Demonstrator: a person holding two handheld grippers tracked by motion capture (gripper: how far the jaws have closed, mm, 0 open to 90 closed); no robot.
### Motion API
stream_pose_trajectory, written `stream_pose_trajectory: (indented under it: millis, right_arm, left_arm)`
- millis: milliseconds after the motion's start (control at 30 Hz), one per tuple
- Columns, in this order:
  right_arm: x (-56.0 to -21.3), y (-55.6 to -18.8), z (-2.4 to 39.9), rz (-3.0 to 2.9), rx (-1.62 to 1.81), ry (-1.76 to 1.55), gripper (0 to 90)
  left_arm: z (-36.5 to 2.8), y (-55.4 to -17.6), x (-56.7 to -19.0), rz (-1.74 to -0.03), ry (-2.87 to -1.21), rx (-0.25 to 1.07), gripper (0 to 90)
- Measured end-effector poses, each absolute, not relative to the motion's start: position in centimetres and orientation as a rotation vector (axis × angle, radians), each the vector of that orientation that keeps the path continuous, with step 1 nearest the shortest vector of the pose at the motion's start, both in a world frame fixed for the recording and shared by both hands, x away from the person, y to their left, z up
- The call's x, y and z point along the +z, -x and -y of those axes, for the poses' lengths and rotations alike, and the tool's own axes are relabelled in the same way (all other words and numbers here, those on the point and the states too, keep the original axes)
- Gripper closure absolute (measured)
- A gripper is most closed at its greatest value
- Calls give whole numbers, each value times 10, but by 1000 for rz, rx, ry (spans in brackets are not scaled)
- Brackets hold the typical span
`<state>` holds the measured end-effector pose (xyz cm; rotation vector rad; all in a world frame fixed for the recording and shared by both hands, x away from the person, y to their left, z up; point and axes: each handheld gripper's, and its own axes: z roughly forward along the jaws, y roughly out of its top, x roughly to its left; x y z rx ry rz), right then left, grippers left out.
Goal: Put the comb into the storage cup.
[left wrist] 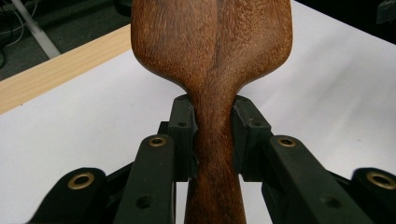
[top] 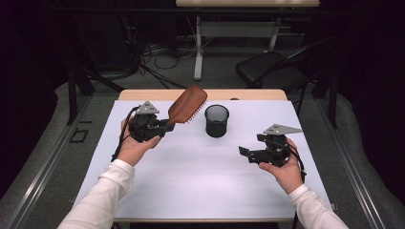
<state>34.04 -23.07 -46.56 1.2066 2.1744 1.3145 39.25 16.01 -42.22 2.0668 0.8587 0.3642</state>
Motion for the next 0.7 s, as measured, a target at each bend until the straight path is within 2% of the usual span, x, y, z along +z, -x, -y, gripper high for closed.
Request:
stream_pose_trajectory:
  millis: [700]
  right_arm:
    - [-441, -369, 213, -2217, 1316, -1276, 100]
  left_arm:
    - [-143, -394, -421, -835, -2043, 363, 719]
